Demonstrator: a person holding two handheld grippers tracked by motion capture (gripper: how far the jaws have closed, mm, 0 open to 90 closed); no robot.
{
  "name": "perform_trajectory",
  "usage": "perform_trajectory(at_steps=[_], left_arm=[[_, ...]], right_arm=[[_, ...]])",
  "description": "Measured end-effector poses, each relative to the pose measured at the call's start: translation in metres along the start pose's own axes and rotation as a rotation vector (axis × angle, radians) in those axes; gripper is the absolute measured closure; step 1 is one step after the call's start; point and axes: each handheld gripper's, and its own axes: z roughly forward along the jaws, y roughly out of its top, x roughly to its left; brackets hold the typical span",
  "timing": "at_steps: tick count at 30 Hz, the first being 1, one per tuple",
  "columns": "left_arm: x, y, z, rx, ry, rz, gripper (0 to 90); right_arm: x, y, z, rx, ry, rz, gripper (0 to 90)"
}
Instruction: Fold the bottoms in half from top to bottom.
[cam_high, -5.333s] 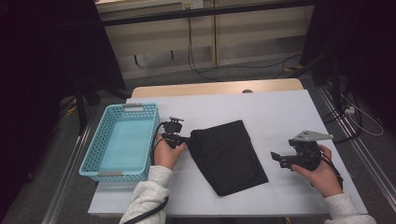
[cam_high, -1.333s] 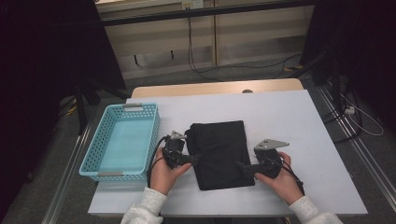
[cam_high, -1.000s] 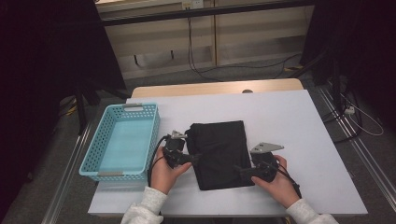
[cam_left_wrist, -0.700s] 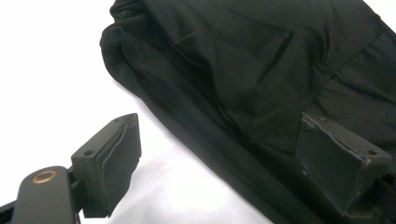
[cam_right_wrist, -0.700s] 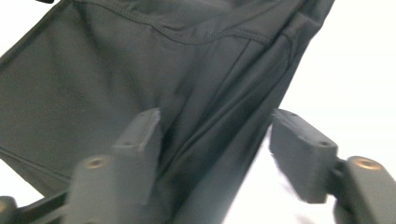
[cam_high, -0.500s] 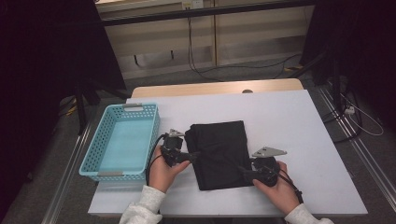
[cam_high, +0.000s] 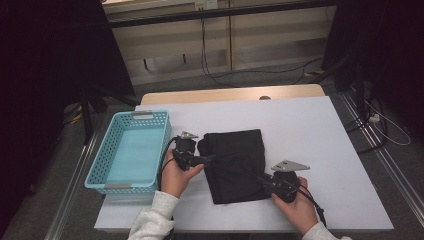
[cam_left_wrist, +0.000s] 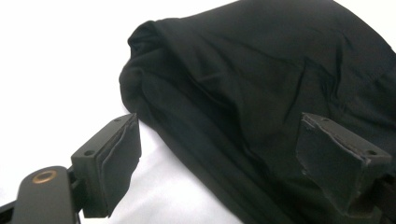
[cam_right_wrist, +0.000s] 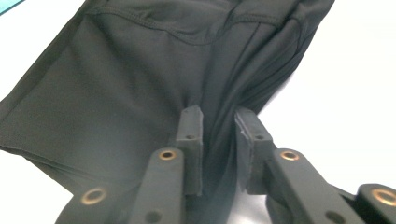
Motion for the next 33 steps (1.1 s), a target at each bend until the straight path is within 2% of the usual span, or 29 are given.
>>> perform_trajectory(at_steps=[3,6,10,13,16,20,22,25,33], left_arm=[[0.002,0.005,0.000,-0.002,0.003,-0.010,14.7],[0.004,0.011,0.002,-0.006,0.005,-0.018,14.6],[0.007,0.021,0.006,-0.011,0.014,-0.021,13.6],[0.012,0.026,0.013,-0.005,0.023,-0.026,13.1],[0.019,0.029,0.022,0.010,0.031,-0.059,12.7],[0.027,0.031,0.034,0.035,0.050,-0.070,12.7],[0.031,0.032,0.039,0.027,0.065,-0.083,12.8],[0.036,0.030,0.046,0.033,0.060,-0.116,12.8],[0.043,0.028,0.052,0.050,0.080,-0.137,24.2]], right_arm=[[0.001,0.002,0.001,0.014,0.001,0.000,78.0],[0.001,0.001,0.000,0.003,0.004,-0.008,79.2],[-0.003,0.000,-0.001,-0.007,0.041,0.031,79.6],[-0.004,0.000,-0.001,-0.005,0.048,0.026,79.7],[-0.003,0.000,-0.001,-0.006,0.047,0.018,79.6],[-0.004,-0.001,-0.001,-0.011,0.054,0.023,79.4],[-0.004,-0.001,-0.001,-0.013,0.055,0.021,79.3],[-0.004,-0.001,-0.001,-0.013,0.056,0.020,79.1],[-0.003,-0.001,-0.002,-0.014,0.053,0.009,78.9]])
